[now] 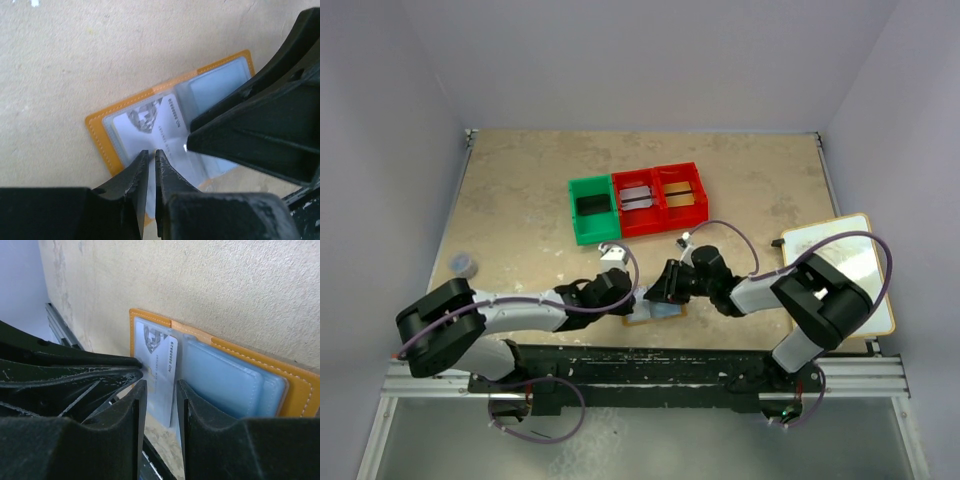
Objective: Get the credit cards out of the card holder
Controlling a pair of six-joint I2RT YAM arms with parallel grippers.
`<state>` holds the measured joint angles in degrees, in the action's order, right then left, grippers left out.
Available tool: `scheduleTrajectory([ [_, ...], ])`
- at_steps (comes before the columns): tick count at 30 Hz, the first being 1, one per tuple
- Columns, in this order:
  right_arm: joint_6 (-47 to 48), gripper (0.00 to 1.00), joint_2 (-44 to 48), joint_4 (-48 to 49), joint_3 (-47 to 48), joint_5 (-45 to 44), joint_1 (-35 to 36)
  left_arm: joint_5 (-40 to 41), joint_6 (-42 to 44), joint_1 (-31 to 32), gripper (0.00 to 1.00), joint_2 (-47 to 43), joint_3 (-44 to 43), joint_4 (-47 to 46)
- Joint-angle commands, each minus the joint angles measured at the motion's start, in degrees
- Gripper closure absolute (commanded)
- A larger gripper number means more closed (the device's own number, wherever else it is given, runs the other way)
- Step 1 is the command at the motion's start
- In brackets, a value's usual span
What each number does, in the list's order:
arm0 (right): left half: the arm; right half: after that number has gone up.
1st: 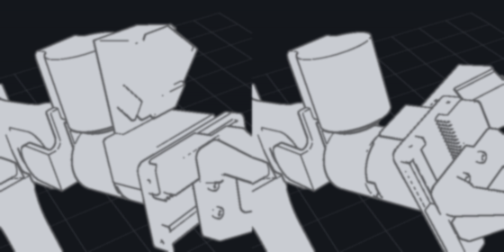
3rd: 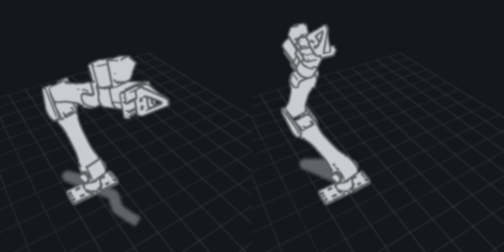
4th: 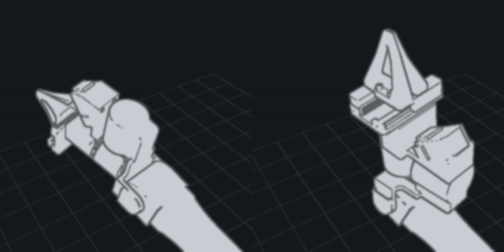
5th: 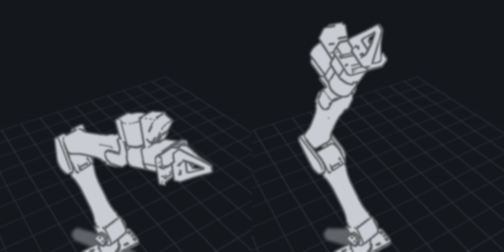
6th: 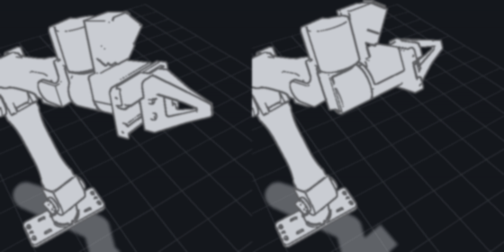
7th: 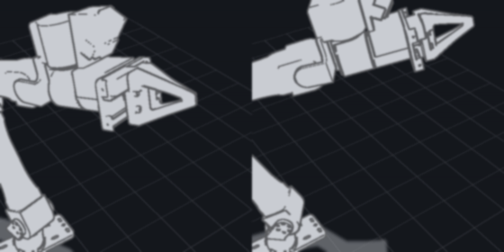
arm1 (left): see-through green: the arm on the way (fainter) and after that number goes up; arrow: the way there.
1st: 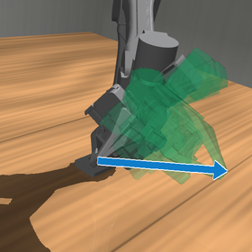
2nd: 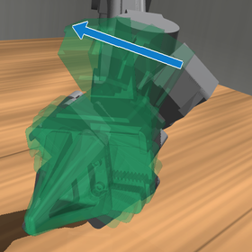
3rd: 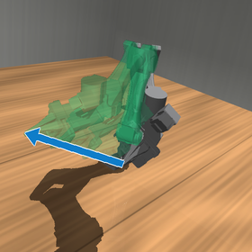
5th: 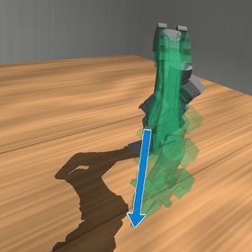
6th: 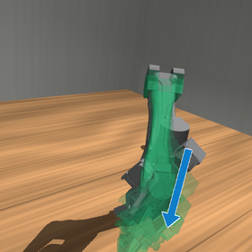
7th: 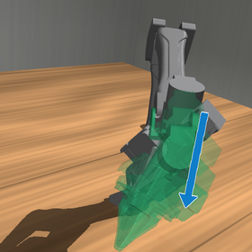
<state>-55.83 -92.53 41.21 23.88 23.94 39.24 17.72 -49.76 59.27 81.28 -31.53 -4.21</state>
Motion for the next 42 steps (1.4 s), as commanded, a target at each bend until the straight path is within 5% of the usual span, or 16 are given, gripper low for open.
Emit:
scheduleTrajectory([
  [1,1.48,0.66,1.16,-6.73,0.76,-3.53,-0.04,0.79,-0.75,-0.11,0.90,-4.89,3.15,6.82],
  [9,0.59,0.67,0.07,-2.28,-0.45,-2.18,-0.01,-1.28,0.37,-0.12,0.87,-3.75,-0.18,7.18],
  [18,-0.40,0.71,-2.41,5.23,-1.40,2.01,0.02,-3.28,1.10,-0.11,0.96,0.27,-0.45,4.08],
  [22,-2.18,0.79,-3.85,11.16,-2.96,3.90,0.02,-3.19,1.00,-0.11,0.99,1.25,0.95,3.43],
  [27,-4.03,1.00,-5.53,16.93,-4.59,7.00,0.02,-2.70,0.38,-0.12,1.00,2.04,2.33,2.90],
  [30,-4.94,1.00,-4.58,19.33,-5.92,7.33,-0.04,-1.23,0.28,-0.12,1.00,1.92,2.28,4.31],
  [42,-2.01,1.00,5.65,6.75,-8.63,1.75,-3.83,0.61,1.07,-0.11,1.00,1.67,2.35,5.82],
])
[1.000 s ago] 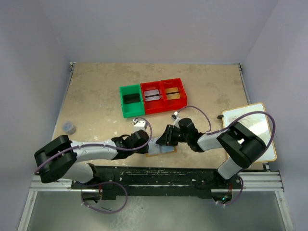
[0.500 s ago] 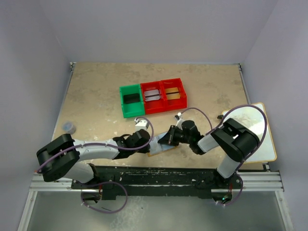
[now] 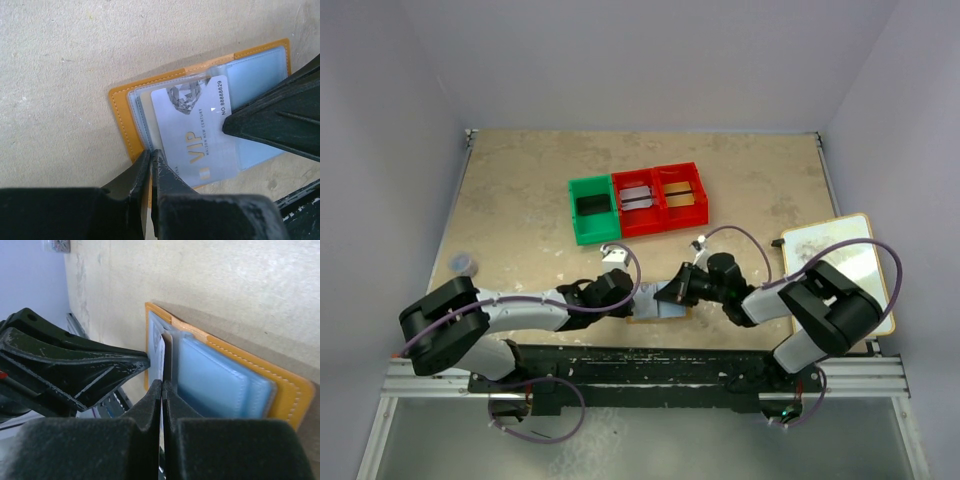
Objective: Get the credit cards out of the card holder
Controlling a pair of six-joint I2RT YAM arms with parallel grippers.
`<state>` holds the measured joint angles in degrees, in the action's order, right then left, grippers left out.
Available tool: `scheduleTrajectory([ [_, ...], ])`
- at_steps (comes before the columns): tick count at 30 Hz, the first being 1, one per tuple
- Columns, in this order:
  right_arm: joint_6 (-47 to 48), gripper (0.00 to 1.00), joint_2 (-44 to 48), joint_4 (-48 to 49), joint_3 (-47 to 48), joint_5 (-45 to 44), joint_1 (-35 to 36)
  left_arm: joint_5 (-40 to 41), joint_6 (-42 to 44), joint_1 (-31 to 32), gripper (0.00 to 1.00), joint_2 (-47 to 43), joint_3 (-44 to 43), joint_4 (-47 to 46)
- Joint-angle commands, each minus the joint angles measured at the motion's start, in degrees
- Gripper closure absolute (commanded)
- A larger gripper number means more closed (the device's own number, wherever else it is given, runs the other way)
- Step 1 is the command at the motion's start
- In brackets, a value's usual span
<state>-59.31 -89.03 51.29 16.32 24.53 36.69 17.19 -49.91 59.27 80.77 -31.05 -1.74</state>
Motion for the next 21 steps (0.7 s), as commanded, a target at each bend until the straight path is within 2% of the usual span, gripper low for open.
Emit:
scheduleTrajectory([
  [1,1.78,1.00,2.38,-3.91,-1.25,1.30,-1.53,1.17,1.22,-0.11,1.00,2.19,1.82,3.35],
  [15,3.11,1.00,3.10,-3.58,-4.68,3.18,-4.50,0.85,2.10,-0.12,1.00,1.62,1.40,3.16],
  [18,2.88,1.00,1.93,-2.85,-4.38,4.33,-4.54,0.16,2.10,-0.11,0.95,-0.15,0.06,3.52],
  [21,1.55,1.00,0.55,-0.82,-4.69,4.11,-4.54,-0.06,1.92,0.13,0.84,-2.91,-3.37,5.23],
])
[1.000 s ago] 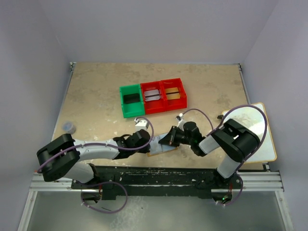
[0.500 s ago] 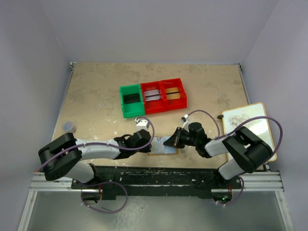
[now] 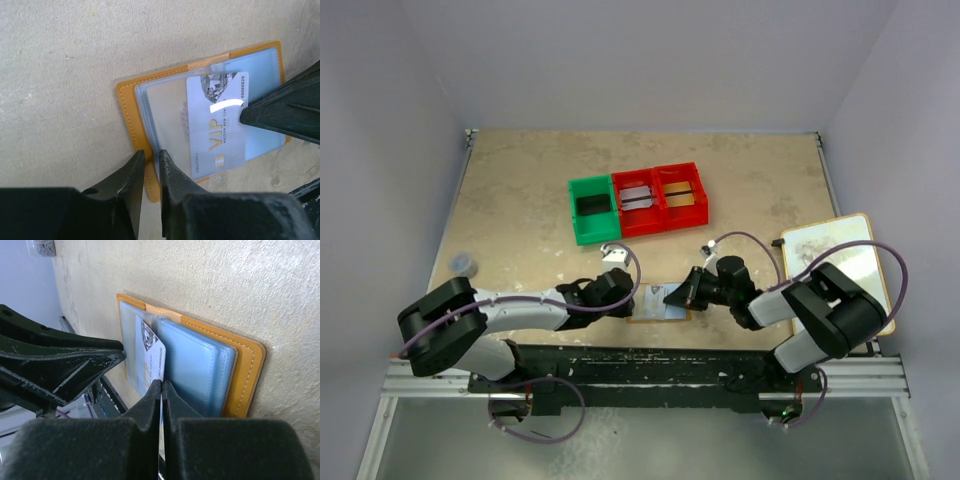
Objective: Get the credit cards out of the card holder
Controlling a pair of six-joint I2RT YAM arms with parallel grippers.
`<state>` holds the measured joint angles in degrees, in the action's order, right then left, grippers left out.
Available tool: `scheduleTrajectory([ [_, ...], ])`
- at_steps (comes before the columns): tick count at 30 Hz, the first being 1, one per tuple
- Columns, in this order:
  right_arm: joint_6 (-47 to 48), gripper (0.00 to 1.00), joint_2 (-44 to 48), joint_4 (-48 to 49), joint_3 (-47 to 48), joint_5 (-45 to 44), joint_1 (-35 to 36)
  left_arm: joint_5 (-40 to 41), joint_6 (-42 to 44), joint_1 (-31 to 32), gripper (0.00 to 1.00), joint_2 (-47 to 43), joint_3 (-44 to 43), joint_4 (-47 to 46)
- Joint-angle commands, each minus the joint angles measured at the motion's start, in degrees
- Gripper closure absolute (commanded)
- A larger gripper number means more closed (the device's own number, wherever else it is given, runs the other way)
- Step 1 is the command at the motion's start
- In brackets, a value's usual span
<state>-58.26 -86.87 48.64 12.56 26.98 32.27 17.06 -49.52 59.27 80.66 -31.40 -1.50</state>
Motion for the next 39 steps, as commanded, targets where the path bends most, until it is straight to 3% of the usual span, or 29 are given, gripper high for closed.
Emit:
scheduleTrajectory([
  [1,0.24,1.00,-2.04,2.27,-0.87,1.19,-0.15,0.32,1.39,0.15,0.81,-3.92,-3.89,5.09],
  [6,-0.53,1.00,-3.35,3.67,-0.88,0.50,-0.10,-2.03,2.32,0.15,0.72,-5.65,-7.53,3.96],
  [9,-0.59,1.00,-3.01,3.66,-1.08,0.13,-0.08,-5.51,2.49,0.15,0.72,-1.96,-8.77,1.59],
  [13,-0.71,1.00,-2.22,3.04,-1.47,-0.35,-0.11,-4.28,-1.04,0.15,0.76,3.87,-8.67,2.31],
  [27,-1.95,0.99,-2.48,4.98,-1.15,0.54,-0.14,-2.55,-5.64,0.15,0.77,6.37,-3.82,0.37],
  [39,-1.52,0.78,-5.12,7.52,-0.03,2.37,0.24,-3.86,-5.42,0.15,0.86,5.81,-0.65,-1.39],
])
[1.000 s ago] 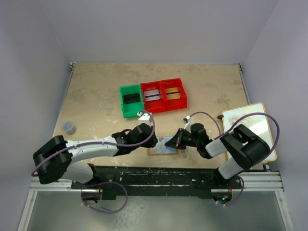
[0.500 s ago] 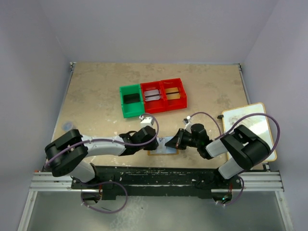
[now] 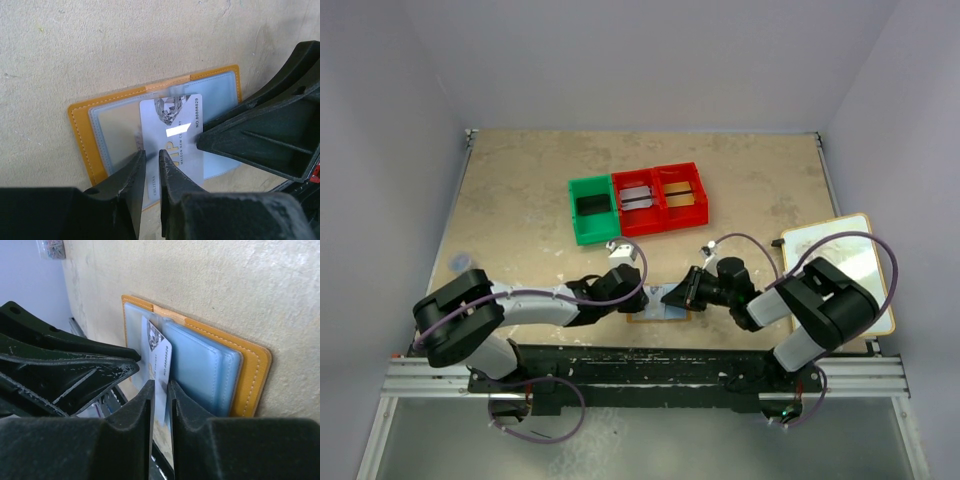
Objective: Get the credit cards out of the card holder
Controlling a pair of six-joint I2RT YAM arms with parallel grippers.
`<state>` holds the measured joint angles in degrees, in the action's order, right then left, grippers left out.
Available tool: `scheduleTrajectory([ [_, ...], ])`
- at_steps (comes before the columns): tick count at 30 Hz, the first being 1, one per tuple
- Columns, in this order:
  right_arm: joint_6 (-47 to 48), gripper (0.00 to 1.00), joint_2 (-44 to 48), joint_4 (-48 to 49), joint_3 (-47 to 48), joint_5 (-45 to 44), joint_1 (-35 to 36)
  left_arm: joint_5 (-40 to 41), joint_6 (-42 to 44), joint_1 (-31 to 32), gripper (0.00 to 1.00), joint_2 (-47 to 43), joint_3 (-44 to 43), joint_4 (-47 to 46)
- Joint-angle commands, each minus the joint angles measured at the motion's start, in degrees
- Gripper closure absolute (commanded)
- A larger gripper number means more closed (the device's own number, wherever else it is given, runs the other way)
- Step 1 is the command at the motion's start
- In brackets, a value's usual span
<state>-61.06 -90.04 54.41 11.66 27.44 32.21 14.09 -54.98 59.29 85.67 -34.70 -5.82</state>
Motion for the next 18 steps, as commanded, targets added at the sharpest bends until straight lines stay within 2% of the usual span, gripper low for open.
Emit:
scheduleTrajectory([
  [1,1.51,0.78,-2.80,2.30,1.24,2.99,0.51,-0.79,0.09,0.13,0.87,0.82,2.73,3.01],
  [7,-0.64,0.77,-7.65,7.96,2.00,3.46,3.17,-0.90,0.04,0.13,0.90,0.51,3.48,2.75],
  [11,-2.80,0.85,-8.77,11.52,0.53,2.15,4.09,-0.15,0.05,0.12,0.91,-0.33,3.87,3.54],
  [15,-4.50,1.00,-5.45,10.58,-1.90,0.58,3.99,1.13,-0.15,0.13,0.91,-2.53,4.63,4.02],
  [18,-3.11,1.00,-0.77,3.91,-2.04,-2.02,3.71,2.49,-0.21,0.13,0.90,-5.11,5.77,3.55],
])
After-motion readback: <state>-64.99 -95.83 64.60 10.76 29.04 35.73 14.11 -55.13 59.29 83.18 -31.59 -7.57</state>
